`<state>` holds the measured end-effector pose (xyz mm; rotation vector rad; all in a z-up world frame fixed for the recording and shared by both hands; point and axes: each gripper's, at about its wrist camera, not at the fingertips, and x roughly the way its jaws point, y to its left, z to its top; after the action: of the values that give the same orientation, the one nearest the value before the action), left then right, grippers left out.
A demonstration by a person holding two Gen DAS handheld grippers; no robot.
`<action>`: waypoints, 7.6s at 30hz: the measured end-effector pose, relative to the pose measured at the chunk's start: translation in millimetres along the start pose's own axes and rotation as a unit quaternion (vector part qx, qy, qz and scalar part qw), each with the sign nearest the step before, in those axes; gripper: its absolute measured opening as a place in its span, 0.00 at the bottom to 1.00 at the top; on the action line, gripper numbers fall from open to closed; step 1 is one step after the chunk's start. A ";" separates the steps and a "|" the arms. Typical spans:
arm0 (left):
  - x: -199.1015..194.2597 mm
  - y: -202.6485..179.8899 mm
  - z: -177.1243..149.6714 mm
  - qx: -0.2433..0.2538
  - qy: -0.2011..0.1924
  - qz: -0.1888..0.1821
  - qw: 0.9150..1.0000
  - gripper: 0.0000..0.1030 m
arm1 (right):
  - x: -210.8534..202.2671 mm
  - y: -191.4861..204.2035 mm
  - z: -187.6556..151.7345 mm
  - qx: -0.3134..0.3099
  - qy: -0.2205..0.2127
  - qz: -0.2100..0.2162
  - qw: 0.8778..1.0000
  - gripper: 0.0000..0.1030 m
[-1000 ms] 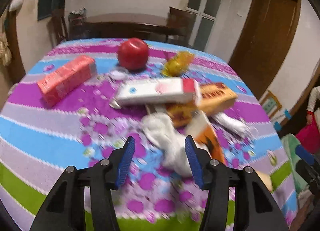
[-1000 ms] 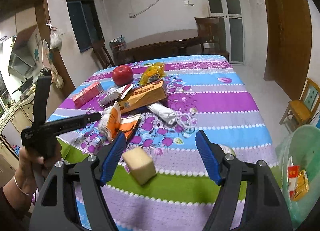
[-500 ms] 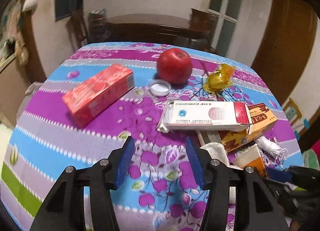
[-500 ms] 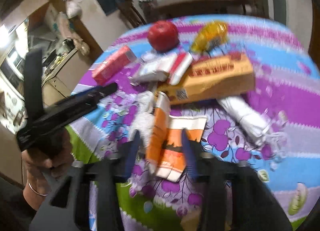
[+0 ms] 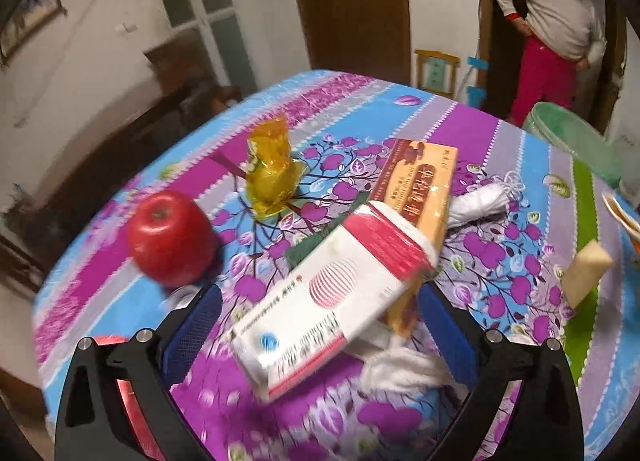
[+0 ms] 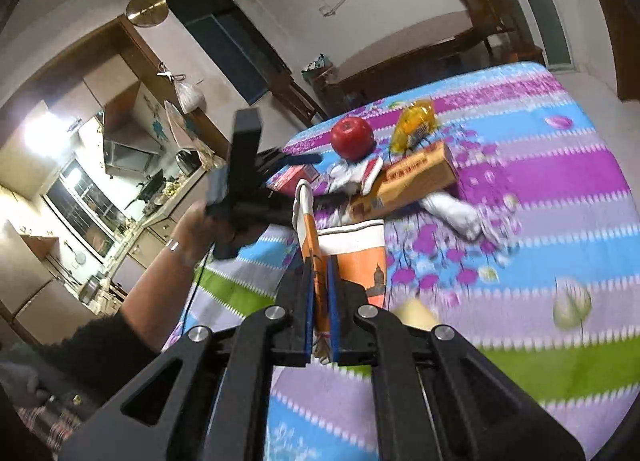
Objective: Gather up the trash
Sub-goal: 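Grasp the white medicine box with the left tool while the right tool grasps the orange paper bag, then carry the white box and orange bag in both tools toward the green bin, then open the left tool over the bin dropping the white box while the right tool drops the orange bag, then move both open tools back toward the items on the tablecloth, then grasp the long yellow box with the right tool and lift it, then grasp the blue bottle cap with the left tool, then carry the blue cap and yellow box in both tools over the green bin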
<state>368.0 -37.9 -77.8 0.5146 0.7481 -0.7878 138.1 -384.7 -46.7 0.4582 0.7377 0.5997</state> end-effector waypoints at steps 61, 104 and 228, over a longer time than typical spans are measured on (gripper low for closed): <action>-0.8 -437.3 248.4 -0.027 -0.121 -0.190 0.974 0.11 | -265.8 -135.1 -40.7 0.075 -0.135 -0.430 0.889 0.05; -92.8 -370.5 84.0 -0.072 -0.229 0.253 0.937 0.60 | -177.2 -20.4 -55.9 -0.027 -0.195 -0.370 0.908 0.09; 52.6 -102.7 4.2 -0.167 0.000 0.079 0.983 0.40 | -69.2 -27.3 -68.2 0.067 -0.116 -0.138 0.981 0.24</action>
<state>314.5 -126.4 -129.4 0.2674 0.8090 -0.5004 56.6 -437.8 -73.9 0.5300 0.6069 0.2309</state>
